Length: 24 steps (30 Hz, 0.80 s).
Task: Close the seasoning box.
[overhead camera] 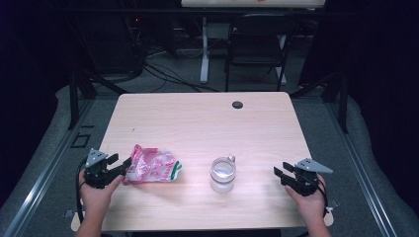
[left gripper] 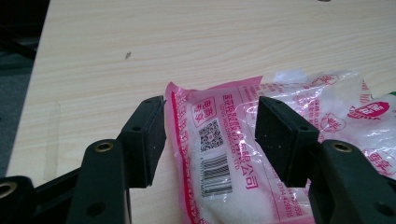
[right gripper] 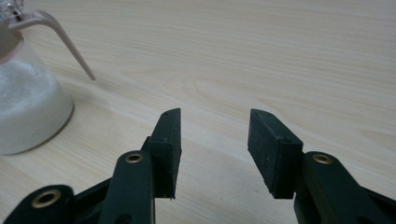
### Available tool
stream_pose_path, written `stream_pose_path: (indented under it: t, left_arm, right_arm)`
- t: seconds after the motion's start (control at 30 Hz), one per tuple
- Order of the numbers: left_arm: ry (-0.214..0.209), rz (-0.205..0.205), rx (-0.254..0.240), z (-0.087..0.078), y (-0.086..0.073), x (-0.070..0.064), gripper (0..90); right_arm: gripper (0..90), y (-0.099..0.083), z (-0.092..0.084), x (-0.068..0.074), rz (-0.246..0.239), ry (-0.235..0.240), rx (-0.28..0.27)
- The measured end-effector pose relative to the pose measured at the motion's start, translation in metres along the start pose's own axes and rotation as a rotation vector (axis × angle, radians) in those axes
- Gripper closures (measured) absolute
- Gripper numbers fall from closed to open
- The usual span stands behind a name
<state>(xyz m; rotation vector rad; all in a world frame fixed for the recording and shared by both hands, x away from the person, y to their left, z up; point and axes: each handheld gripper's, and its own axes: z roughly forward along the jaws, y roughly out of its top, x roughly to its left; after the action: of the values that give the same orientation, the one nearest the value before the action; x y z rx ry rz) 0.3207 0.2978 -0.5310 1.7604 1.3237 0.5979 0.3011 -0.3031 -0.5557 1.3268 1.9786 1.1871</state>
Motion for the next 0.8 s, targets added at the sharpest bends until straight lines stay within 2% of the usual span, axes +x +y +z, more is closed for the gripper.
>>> stream_pose_path:
  t: [0.13, 0.37, 0.8]
  left_arm:
    - [-0.004, -0.015, 0.0, 0.002, -0.001, 0.002, 43.1]
    - [-0.005, -0.006, 0.028, 0.008, -0.002, 0.0, 43.1]
    - [-0.016, 0.001, 0.035, 0.014, -0.003, -0.004, 43.1]
  right_arm:
    - [52.3, -0.001, 0.005, 0.002, -0.008, 0.023, 0.036]
    - [48.9, -0.001, 0.011, 0.003, 0.003, 0.035, 0.042]
    - [46.2, -0.001, 0.018, 0.009, -0.023, 0.048, 0.053]
